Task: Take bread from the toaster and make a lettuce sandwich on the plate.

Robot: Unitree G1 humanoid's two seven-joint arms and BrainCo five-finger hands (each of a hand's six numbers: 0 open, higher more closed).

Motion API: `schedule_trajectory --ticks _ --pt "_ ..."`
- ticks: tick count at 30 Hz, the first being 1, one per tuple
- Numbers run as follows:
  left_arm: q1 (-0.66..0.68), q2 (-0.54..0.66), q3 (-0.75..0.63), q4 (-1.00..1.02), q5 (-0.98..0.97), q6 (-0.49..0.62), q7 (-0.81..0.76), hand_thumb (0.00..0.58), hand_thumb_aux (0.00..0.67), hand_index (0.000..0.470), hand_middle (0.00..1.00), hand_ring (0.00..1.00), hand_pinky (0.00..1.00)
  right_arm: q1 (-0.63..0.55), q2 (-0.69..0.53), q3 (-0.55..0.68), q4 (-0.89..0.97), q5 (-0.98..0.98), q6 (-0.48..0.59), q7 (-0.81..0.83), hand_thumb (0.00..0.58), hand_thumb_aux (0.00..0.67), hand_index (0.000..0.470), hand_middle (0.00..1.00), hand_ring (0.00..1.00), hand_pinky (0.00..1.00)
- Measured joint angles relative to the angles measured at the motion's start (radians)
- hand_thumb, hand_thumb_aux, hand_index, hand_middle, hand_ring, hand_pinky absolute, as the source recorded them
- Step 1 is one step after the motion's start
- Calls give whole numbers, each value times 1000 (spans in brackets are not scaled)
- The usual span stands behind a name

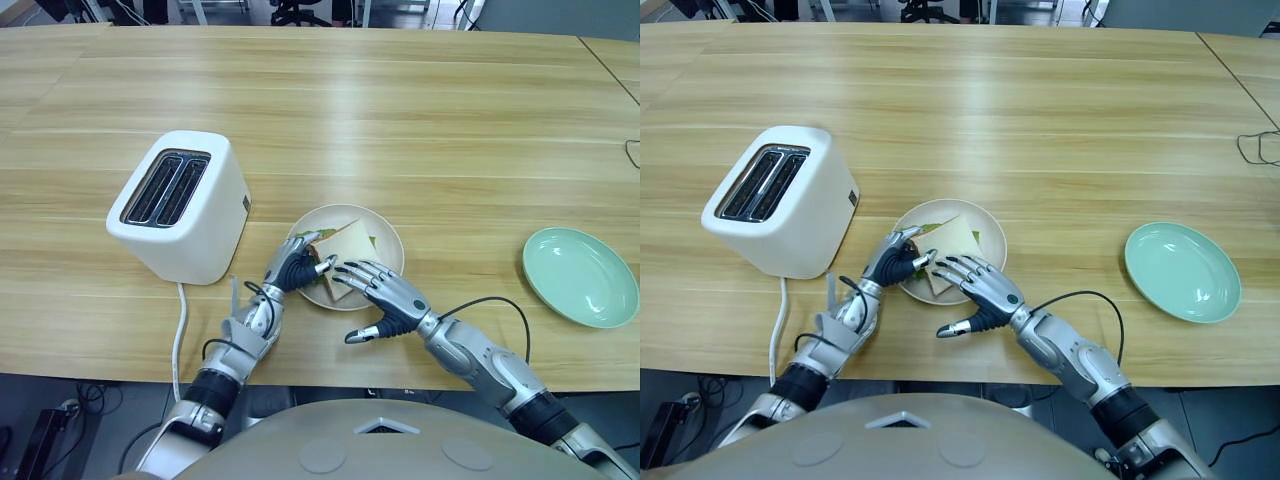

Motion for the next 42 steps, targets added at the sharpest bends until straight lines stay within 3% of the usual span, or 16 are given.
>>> schedule_trajectory --ticks 6,10,13,15,16,17,19,20,21,22,23,24,25,27,33,42 --pt "47 78 148 -369 162 11 224 0 0 0 0 0 0 -45 18 -7 48 -21 44 3 0 0 0 0 0 0" --pt "88 100 199 -417 137 -13 249 0 0 0 0 0 0 -54 24 -10 51 -45 18 -90 0 0 0 0 0 0" --pt "142 138 166 -357 44 -75 159 23 13 9 0 0 0 -11 42 -71 -53 112 -99 -140 0 0 0 0 0 0" --pt "161 146 144 -334 20 -100 117 294 200 137 0 0 0 11 42 -111 -99 200 -143 -141 9 5 4 0 0 0" --pt "181 154 135 -334 6 -118 96 460 365 251 0 0 0 27 34 -136 -115 237 -162 -137 62 37 25 0 0 0" --pt "191 161 129 -334 -6 -130 78 460 365 251 0 0 0 41 26 -152 -120 264 -174 -130 62 37 25 0 0 0" --pt "212 179 115 -335 -39 -161 33 553 525 361 0 0 0 71 12 -182 -124 318 -197 -112 179 113 78 0 0 0" --pt "222 192 105 -335 -51 -177 5 553 525 361 0 0 0 89 9 -193 -133 344 -205 -100 179 113 78 0 0 0" --pt "230 209 87 -334 -57 -193 -28 580 670 460 133 133 133 105 4 -200 -145 376 -215 -82 230 150 103 51 51 51" --pt "236 232 57 -331 -61 -211 -71 580 670 460 227 227 227 126 -4 -202 -162 422 -229 -49 304 208 143 208 208 208" --pt "250 250 31 -324 -56 -227 -106 580 670 460 455 455 455 144 -13 -198 -177 465 -239 -10 478 389 267 545 545 545" --pt "261 264 6 -312 -44 -239 -131 580 670 460 776 776 776 161 -28 -191 -191 499 -243 26 580 670 460 1000 1000 1000" --pt "267 277 -16 -296 -33 -247 -155 580 670 460 953 953 953 177 -45 -181 -200 526 -246 64 580 670 460 1000 1000 1000" --pt "290 311 -59 -281 -9 -268 -208 580 670 460 1000 1000 1000 220 -92 -144 -202 545 -248 160 580 670 460 1000 1000 1000" --pt "286 353 -89 -244 15 -281 -284 580 670 460 1000 1000 1000 231 -101 -92 -125 386 -236 238 580 670 460 1000 1000 1000" --pt "49 248 -107 -62 144 -150 -234 580 670 460 1000 1000 1000 -15 37 -68 69 49 -22 147 580 670 460 1000 1000 1000"
